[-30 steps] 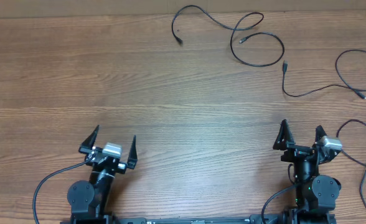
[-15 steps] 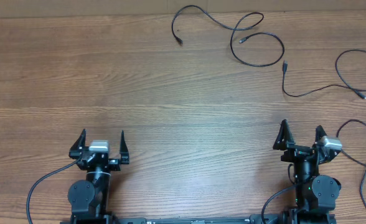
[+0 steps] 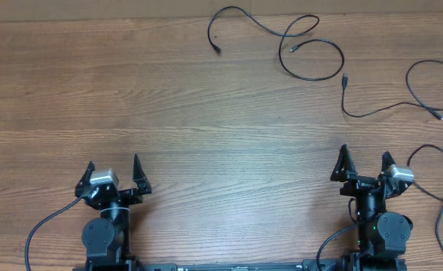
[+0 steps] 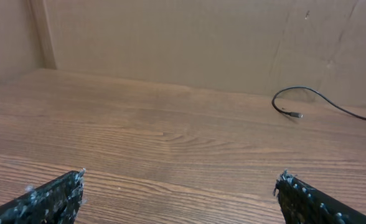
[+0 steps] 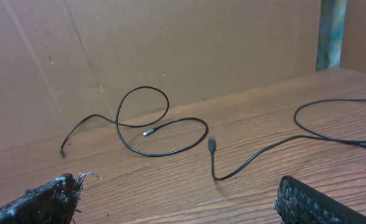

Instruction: Untangle cables

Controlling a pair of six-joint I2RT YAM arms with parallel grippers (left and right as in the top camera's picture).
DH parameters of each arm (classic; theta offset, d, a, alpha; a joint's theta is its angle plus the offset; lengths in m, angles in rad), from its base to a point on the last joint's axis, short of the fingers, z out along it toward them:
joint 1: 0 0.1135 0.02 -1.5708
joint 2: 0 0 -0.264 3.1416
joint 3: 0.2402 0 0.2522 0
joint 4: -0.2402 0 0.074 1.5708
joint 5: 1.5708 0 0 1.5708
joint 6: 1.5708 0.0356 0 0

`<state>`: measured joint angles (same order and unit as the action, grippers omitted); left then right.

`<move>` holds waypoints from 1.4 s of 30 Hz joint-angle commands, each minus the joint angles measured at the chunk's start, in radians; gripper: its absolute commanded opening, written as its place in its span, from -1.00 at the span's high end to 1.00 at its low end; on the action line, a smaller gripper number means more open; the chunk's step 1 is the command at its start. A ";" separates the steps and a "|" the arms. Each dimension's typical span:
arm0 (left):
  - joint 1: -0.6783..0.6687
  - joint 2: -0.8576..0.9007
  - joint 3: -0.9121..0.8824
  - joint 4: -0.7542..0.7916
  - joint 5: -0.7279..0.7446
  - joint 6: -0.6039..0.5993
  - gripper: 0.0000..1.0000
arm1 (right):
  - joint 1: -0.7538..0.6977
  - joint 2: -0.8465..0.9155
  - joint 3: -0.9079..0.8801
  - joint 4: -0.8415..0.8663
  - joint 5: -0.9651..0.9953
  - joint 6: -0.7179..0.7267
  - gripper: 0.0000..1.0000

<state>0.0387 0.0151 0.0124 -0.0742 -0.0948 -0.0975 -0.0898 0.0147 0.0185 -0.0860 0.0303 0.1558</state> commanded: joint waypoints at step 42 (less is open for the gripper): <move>-0.005 -0.011 -0.008 0.004 0.018 0.027 -0.99 | 0.005 -0.012 -0.011 0.007 0.004 -0.008 -1.00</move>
<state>0.0387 0.0151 0.0120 -0.0746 -0.0868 -0.0944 -0.0898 0.0147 0.0185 -0.0864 0.0303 0.1555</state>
